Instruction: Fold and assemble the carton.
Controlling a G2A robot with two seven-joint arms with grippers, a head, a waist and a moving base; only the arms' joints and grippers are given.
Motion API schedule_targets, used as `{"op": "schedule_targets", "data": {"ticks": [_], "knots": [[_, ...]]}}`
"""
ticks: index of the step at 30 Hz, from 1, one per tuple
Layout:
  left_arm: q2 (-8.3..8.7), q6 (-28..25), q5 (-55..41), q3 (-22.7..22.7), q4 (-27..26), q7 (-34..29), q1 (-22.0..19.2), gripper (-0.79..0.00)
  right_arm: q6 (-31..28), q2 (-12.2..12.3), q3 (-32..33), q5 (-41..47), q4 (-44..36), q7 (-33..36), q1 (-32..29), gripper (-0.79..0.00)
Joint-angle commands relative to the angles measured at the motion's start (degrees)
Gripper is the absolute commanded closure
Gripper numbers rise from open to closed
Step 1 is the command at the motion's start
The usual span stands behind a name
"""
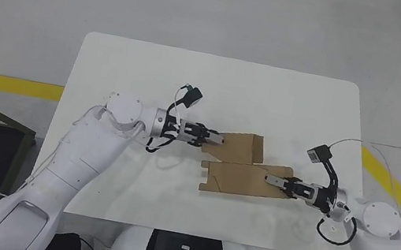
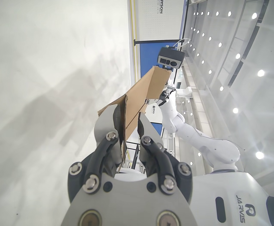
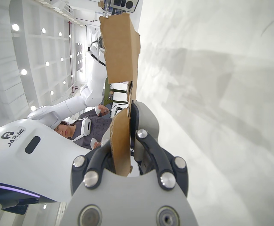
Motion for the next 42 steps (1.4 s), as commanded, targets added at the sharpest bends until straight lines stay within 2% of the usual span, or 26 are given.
{"op": "schedule_targets", "data": {"ticks": [1, 6, 7, 9, 10, 14, 18, 21, 22, 23, 24, 33, 38, 42], "knots": [[0.02, 0.09, 0.31, 0.12, -0.17, 0.01, 0.0, -0.206, 0.05, 0.0, 0.03, 0.0, 0.02, -0.1, -0.01, 0.0], [0.1, 0.2, 0.78, 0.29, -0.77, -0.12, 0.06, -0.203, 0.69, 0.0, 0.19, 0.17, 0.15, -0.55, 0.03, 0.0], [0.12, 0.19, 0.86, 0.33, -0.91, -0.25, 0.1, -0.182, 0.75, 0.0, 0.21, 0.17, 0.12, -0.58, 0.03, 0.0], [0.18, 0.12, 1.06, 0.39, -1.17, -0.45, 0.18, -0.074, 0.91, 0.0, 0.22, 0.27, 0.13, -0.54, 0.03, 0.0], [0.2, 0.15, 1.06, 0.37, -1.24, -0.46, 0.22, -0.049, 1.0, 0.0, 0.24, 0.24, 0.12, -0.54, 0.07, 0.0], [0.29, 0.14, 1.2, 0.35, -1.63, -0.5, 0.37, -0.074, 1.43, -0.02, 0.18, 0.39, 0.06, -0.53, 0.15, 0.0], [0.37, 0.13, 1.19, 0.28, -1.94, -0.39, 0.52, -0.003, 1.64, -0.05, 0.09, 0.47, -0.03, -0.57, 0.22, 0.0], [0.4, -0.17, 0.79, 0.16, -2.28, -0.08, 0.71, 0.0, 1.68, -0.07, 0.03, 0.49, -0.18, -0.46, 0.24, 0.0], [0.42, -0.24, 0.62, 0.09, -2.38, -0.01, 0.77, 0.0, 1.77, -0.07, 0.03, 0.54, -0.13, -0.42, 0.24, -0.132], [0.43, -0.43, 0.39, -0.02, -2.55, 0.07, 0.83, 0.0, 1.91, -0.07, 0.05, 0.67, -0.08, -0.48, 0.22, -0.699], [0.44, -0.72, -0.07, -0.16, -2.69, 0.08, 0.95, 0.0, 2.06, -0.07, 0.11, 0.7, 0.1, -0.62, 0.18, -0.785], [0.95, -3.21, -1.87, -1.65, -3.83, -1.52, 2.02, 0.0, -0.07, 0.38, 4.28, 1.99, 2.8, -3.46, -1.34, -0.785], [1.14, -3.59, -1.24, -1.44, -4.16, -2.42, 2.33, 0.0, -3.48, 0.73, 7.02, 4.82, -0.11, -1.62, -3.33, -0.785], [1.07, -4.21, -1.02, -0.62, -4.44, -3.25, 2.27, 0.0, -5.33, 0.58, 5.93, 9.22, -4.02, 2.57, -3.99, -0.785]]}}
